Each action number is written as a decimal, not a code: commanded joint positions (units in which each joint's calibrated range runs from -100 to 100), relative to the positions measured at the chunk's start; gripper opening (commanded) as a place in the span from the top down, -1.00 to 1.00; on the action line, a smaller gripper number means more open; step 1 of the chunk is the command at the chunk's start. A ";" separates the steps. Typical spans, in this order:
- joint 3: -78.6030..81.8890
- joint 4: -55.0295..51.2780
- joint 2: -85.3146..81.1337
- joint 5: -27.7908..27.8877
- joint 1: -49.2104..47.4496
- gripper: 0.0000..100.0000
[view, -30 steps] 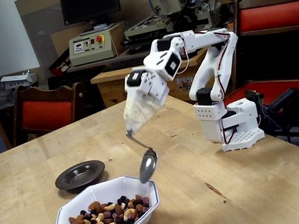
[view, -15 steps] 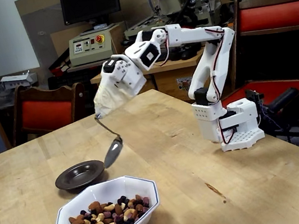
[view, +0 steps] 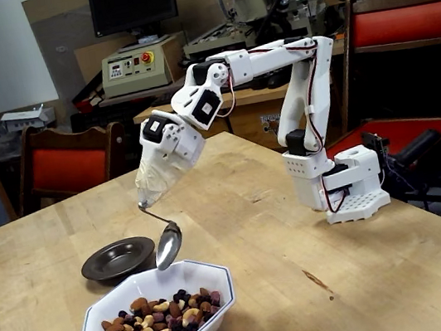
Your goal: Use spoon to take food
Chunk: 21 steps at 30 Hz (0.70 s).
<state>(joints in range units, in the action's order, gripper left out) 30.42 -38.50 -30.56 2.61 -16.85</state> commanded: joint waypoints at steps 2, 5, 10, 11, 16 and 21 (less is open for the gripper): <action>-3.87 -0.07 2.62 0.10 0.18 0.92; -3.96 0.09 6.72 -0.15 0.11 0.92; -4.58 0.40 9.98 -0.29 -0.04 0.92; -4.66 0.48 10.49 -0.29 -0.48 0.92; -4.22 0.48 10.83 0.05 -5.67 0.92; -3.78 -0.15 11.60 -0.20 -9.52 0.92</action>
<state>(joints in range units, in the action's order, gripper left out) 28.44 -38.42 -19.40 2.61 -23.22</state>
